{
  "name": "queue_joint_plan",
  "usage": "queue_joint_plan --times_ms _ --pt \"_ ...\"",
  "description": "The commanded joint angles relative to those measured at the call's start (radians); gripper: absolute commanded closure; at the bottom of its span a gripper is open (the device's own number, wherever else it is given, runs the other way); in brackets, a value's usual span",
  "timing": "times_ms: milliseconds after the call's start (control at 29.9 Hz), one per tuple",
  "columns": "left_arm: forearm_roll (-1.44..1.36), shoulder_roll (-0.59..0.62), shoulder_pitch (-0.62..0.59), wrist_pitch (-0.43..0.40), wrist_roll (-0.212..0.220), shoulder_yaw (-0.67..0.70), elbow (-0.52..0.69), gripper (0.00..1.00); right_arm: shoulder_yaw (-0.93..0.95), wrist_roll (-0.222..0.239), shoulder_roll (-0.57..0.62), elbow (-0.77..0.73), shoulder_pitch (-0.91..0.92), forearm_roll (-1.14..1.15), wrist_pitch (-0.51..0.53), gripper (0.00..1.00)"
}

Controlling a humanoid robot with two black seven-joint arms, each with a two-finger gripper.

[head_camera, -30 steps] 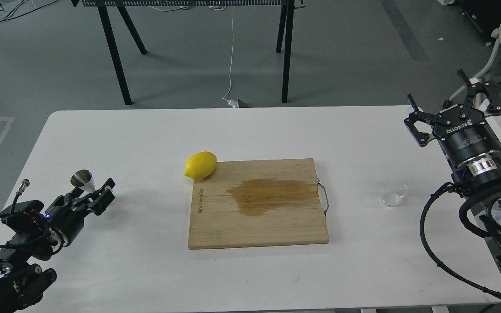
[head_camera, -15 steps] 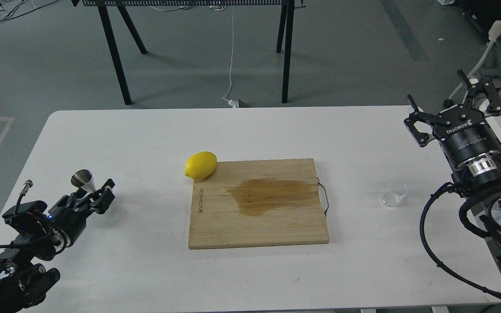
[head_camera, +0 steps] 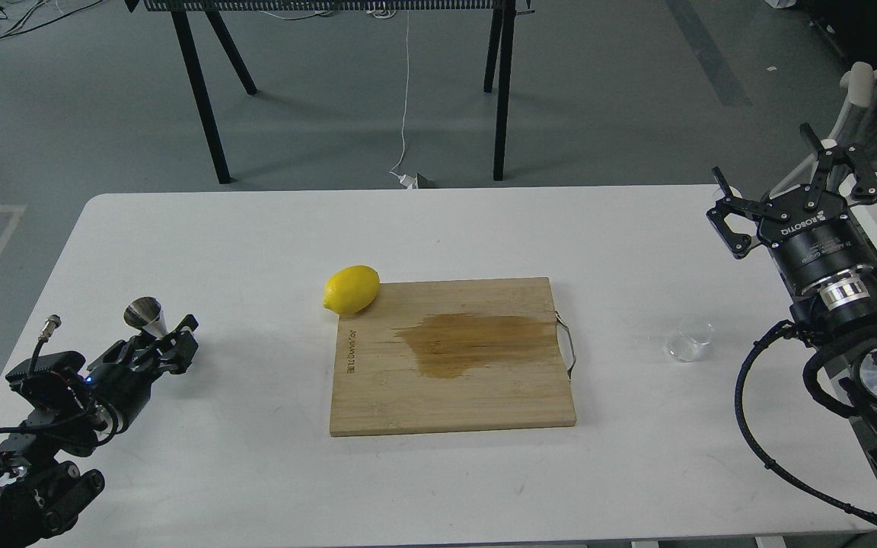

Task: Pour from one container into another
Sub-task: 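Close the left gripper around the metal jigger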

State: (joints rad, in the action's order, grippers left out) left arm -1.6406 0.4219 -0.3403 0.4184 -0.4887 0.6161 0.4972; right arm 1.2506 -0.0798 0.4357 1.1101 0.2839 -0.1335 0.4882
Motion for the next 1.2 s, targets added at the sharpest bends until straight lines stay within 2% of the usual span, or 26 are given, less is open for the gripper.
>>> queue_joint_plan --times_ms 0,602,835,1170 --pt "0.004 -0.002 -0.008 0.005 0.000 -0.021 -0.025 0.52 0.000 0.000 0.000 -0.001 0.000 0.000 0.000 0.01" --pt "0.001 -0.002 -0.020 0.007 0.000 -0.026 -0.045 0.72 0.000 0.000 0.000 -0.001 0.000 0.000 0.000 0.01" --pt "-0.001 -0.002 -0.022 0.005 0.000 -0.026 -0.046 0.85 0.000 0.000 0.000 -0.001 0.001 0.000 0.000 0.01" --pt "0.002 0.006 -0.054 -0.001 0.000 -0.026 -0.046 0.87 0.001 0.000 -0.002 -0.001 0.001 0.000 -0.002 0.01"
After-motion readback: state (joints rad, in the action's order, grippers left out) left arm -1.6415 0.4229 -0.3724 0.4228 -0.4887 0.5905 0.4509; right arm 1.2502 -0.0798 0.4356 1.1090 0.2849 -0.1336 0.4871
